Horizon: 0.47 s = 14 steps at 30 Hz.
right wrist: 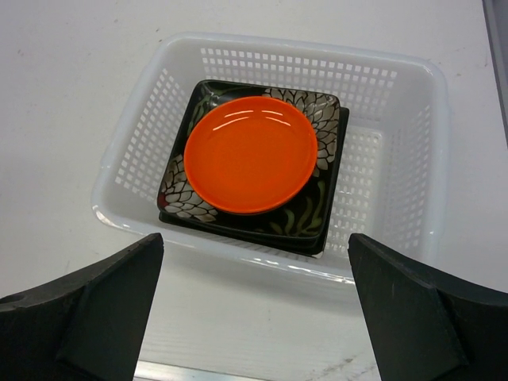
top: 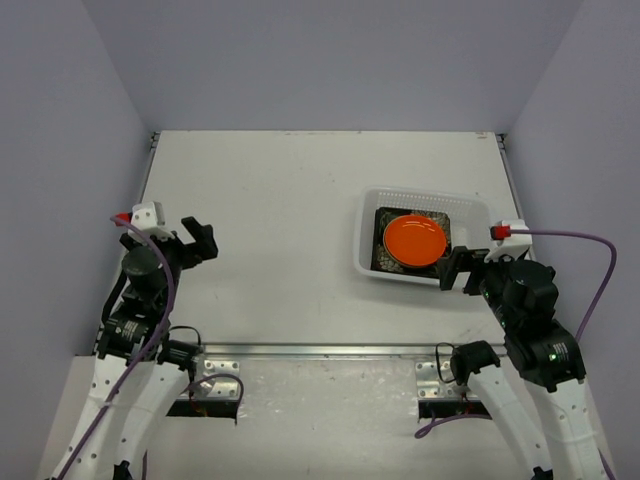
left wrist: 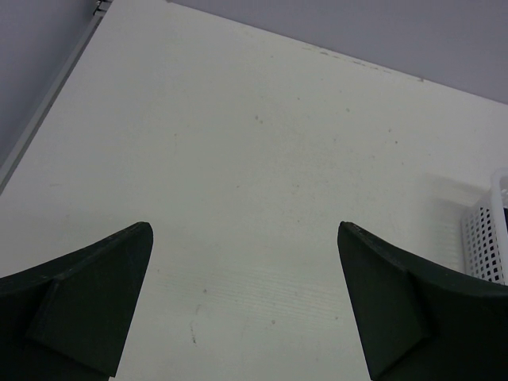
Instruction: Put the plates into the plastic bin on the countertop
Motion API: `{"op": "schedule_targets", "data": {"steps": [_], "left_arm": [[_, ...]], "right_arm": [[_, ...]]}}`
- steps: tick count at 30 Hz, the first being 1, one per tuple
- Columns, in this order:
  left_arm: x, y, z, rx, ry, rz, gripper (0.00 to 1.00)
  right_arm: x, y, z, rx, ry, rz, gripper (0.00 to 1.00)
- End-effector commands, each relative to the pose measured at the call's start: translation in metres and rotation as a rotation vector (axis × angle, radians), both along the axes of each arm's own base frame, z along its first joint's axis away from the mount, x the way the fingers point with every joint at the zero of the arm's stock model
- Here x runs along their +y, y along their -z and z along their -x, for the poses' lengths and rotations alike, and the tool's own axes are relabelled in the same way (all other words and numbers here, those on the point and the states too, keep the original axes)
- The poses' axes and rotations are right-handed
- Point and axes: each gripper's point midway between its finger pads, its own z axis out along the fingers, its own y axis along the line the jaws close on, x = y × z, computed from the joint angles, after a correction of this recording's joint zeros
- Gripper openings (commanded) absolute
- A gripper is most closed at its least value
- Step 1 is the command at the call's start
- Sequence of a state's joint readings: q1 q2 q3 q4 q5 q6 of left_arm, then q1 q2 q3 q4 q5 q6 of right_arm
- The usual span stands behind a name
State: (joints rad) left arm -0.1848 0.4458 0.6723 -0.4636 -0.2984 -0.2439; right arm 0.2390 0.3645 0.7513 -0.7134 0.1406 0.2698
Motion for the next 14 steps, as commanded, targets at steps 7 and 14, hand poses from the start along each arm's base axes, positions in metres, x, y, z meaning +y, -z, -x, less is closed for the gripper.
{"op": "schedule_targets", "data": {"steps": [7,14], "left_arm": [[0.0022,-0.0162,-0.0002,-0.080,-0.008,-0.006,1.00],[0.0016,-0.0182,0.0012,-0.091,-0.003,-0.003,1.00]], "right_arm": [[-0.0041,-0.0114,-0.0040,-0.062,0.013,0.026,0.99],[-0.0018,-0.0122,-0.0040,-0.070,0.004,0.016,0.99]]}}
